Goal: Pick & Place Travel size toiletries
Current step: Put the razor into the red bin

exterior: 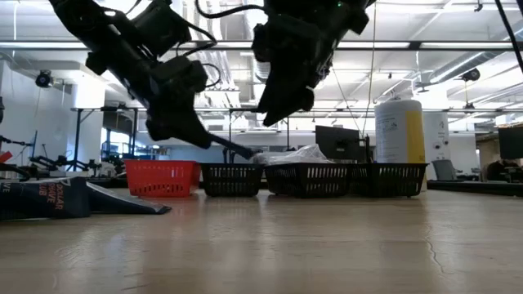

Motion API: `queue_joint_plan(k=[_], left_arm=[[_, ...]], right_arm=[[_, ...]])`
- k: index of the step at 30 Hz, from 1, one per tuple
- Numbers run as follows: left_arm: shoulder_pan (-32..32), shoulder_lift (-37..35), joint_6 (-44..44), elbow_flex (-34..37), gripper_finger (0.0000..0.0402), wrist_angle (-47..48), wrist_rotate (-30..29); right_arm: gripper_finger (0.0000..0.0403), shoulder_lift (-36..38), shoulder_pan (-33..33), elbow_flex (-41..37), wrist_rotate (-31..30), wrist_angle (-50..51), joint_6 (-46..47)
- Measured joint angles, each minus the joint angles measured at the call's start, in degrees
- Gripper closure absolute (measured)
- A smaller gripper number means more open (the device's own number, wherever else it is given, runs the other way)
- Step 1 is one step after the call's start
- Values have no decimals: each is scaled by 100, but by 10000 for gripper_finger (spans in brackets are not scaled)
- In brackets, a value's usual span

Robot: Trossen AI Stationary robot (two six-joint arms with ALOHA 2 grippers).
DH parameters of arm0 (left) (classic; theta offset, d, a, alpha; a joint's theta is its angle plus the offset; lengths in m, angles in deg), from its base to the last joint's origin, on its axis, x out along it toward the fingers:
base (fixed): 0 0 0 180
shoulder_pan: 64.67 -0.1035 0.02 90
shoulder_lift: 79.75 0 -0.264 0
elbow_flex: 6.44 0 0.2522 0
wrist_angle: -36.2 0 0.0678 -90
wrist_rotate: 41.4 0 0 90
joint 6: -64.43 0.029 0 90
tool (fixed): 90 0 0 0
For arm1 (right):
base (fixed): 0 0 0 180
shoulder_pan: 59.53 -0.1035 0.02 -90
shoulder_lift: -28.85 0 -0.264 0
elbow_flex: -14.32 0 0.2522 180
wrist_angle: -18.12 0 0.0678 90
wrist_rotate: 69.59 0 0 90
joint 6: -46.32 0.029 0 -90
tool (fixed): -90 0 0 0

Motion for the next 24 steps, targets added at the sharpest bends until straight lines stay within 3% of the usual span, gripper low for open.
queue_joint_plan(k=[4,9,13,17,20,24], left_arm=[[-13,-353,-310,7,369,233,-169],[63,-1031,-840,7,369,183,-548],[159,-1580,-1660,7,369,854,-1657],[491,-2003,-3202,9,368,2474,-2873],[888,-2195,-4283,16,368,3410,-3409],[1180,-2185,-5000,69,368,3767,-3874]], right_arm=[[120,351,88,-2,-678,332,-215],[90,693,249,-113,-1085,453,-156],[77,957,439,-291,-1691,412,136],[69,1081,618,-491,-2061,417,684],[65,1163,705,-645,-2069,348,814],[67,1121,718,-790,-2079,333,796]])
